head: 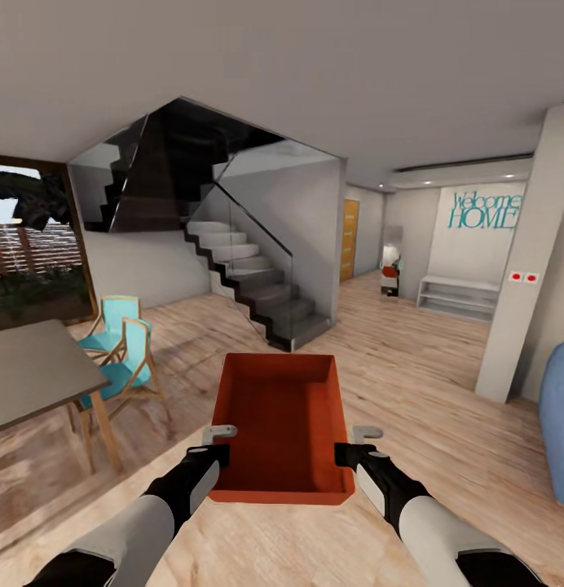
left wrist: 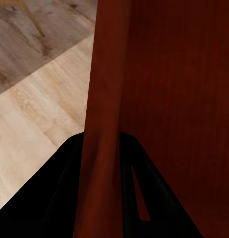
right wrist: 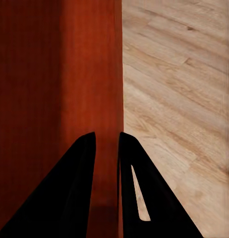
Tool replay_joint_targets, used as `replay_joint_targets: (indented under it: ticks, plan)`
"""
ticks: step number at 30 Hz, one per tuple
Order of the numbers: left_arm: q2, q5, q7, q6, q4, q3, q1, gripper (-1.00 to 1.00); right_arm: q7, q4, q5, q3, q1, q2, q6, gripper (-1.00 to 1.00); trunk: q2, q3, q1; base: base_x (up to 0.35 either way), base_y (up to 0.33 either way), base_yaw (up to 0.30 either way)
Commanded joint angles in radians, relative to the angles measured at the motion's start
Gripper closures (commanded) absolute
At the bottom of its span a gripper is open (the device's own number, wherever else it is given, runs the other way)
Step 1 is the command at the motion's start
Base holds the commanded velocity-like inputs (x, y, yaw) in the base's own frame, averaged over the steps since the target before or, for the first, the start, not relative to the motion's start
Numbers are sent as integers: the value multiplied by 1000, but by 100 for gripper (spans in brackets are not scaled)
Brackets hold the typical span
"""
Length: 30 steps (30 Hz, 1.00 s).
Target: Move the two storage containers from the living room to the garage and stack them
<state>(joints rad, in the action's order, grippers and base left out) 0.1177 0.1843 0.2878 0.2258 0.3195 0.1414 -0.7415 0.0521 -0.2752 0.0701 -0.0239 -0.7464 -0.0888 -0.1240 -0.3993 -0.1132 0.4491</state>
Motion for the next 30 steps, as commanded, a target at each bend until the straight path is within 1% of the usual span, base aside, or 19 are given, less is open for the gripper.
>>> replay_joint_targets:
  ticks: [1,18,30]
  plan:
    - [-1,34,8,4,-1,14,1,100,1,-6,-7,15,-1,0,-5,100,-1,0,1,323,0,-282]
    - [-1,34,8,4,1,14,1,100,0,-6,-7,15,-1,0,-5,100,-1,-10,1,323,0,-281]
    - [-1,34,8,4,0,14,1,100,-3,-6,-7,15,-1,-1,-6,100,-1,-10,1,323,0,-228]
